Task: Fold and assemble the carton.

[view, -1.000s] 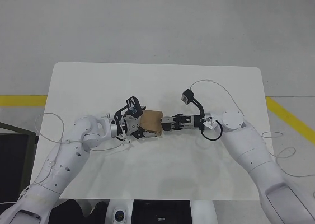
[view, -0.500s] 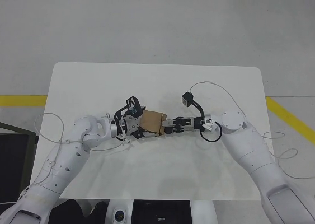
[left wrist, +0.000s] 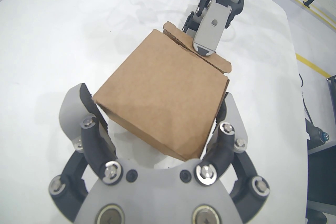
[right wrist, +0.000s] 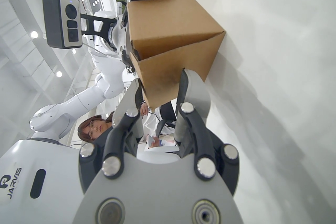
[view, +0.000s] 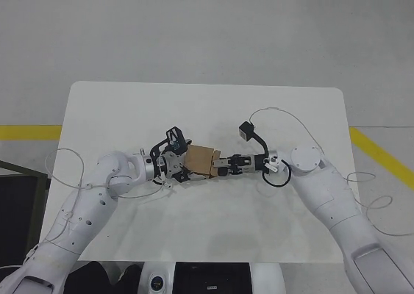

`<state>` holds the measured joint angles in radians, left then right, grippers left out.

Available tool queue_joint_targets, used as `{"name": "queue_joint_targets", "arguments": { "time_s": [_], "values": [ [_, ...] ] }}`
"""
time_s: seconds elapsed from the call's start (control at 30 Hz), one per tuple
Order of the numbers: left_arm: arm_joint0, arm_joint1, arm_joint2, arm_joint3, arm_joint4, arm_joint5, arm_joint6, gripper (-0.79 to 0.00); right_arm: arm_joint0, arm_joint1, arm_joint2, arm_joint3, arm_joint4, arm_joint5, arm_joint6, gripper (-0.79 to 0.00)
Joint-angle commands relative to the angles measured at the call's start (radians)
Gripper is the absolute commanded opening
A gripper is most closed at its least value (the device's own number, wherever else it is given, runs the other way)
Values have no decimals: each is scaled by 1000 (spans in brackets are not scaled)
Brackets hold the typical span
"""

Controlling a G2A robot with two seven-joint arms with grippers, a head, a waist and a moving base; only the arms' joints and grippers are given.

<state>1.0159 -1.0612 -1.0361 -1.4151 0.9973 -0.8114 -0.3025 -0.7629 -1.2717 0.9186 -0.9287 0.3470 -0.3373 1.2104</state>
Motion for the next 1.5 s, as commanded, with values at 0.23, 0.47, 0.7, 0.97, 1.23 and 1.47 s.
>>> {"name": "queue_joint_targets", "arguments": {
  "time_s": [0.23, 0.47, 0.7, 0.97, 1.23, 1.47],
  "values": [
    [2, 0, 0, -2, -2, -1, -1, 0, 9, 0, -7, -21, -32, 35, -11, -573],
    [2, -1, 2, -6, -3, -3, 1, 0, 31, -4, -19, -35, -52, 63, -10, -594],
    [0, -1, 4, -7, -3, -5, -2, 0, 49, -10, -35, -37, -64, 82, 1, -594],
    [1, -2, 4, -5, -1, -2, -1, 0, 47, -7, -19, -32, -51, 65, -2, -471],
    [2, -1, 0, -3, -1, -1, -1, 0, 10, 15, 29, -83, -58, 72, 7, -480],
    [3, -1, -3, -5, 0, 0, 1, 0, -25, 37, 76, -136, -70, 91, 10, -579]
  ]
}}
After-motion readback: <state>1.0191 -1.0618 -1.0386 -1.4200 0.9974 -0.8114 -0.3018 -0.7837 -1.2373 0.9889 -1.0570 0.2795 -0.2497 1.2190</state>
